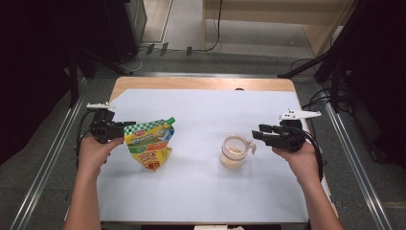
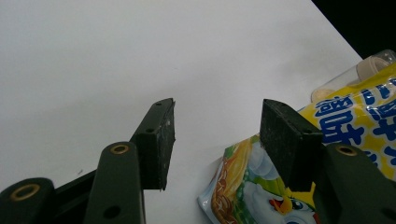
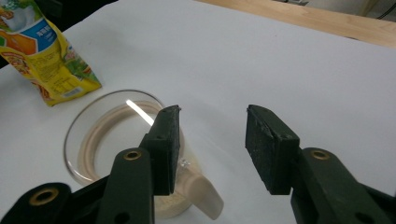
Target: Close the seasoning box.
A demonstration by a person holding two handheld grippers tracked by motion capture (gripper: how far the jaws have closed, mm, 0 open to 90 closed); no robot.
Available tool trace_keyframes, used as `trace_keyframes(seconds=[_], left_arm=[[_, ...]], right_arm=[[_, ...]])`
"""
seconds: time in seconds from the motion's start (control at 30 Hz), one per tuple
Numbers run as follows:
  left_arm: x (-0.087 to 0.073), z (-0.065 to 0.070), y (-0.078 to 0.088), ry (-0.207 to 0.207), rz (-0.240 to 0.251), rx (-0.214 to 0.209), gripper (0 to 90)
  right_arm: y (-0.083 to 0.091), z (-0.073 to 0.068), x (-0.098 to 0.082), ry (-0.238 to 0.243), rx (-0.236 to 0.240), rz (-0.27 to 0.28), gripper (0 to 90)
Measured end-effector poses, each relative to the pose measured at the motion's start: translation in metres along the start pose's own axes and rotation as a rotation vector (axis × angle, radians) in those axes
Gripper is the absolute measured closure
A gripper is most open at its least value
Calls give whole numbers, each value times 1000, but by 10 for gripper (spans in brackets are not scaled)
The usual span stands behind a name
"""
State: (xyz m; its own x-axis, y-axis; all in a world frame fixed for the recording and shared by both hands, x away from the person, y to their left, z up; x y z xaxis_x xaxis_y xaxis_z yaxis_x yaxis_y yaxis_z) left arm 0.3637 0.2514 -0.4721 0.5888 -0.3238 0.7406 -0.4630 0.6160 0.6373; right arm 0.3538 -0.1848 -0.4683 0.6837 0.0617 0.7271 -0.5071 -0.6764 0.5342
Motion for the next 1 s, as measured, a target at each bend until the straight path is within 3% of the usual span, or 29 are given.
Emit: trace_keyframes(seconds=[0.23, 0.4, 0.67, 1.0], left_arm=[[1, 1, 1, 7, 13, -11, 459], [1, 1, 1, 6, 13, -10, 458], [0, 0, -1, 7, 5, -2, 459], [-2, -2, -2, 12, 3, -1, 459]], right_arm=[[1, 15, -2, -3, -14, 20, 446], [-1, 27, -5, 19, -59, 29, 392], [-2, 47, -11, -24, -87, 61, 321], [-13, 65, -26, -32, -114, 18, 253]])
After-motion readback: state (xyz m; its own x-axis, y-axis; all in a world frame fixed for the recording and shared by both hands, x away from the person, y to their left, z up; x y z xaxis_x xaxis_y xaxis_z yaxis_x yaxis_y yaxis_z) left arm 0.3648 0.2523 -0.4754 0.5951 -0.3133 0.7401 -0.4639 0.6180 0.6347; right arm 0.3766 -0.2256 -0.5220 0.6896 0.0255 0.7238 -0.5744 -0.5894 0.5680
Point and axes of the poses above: each handheld gripper's, and its own axes: y roughly backward along the jaws, x roughly out of its top, z roughly to its right, the point moved 8 cm from there along -y, roughly forward along the jaws, and after that the axes turned 14 degrees about -y, right-handed, at the moved point
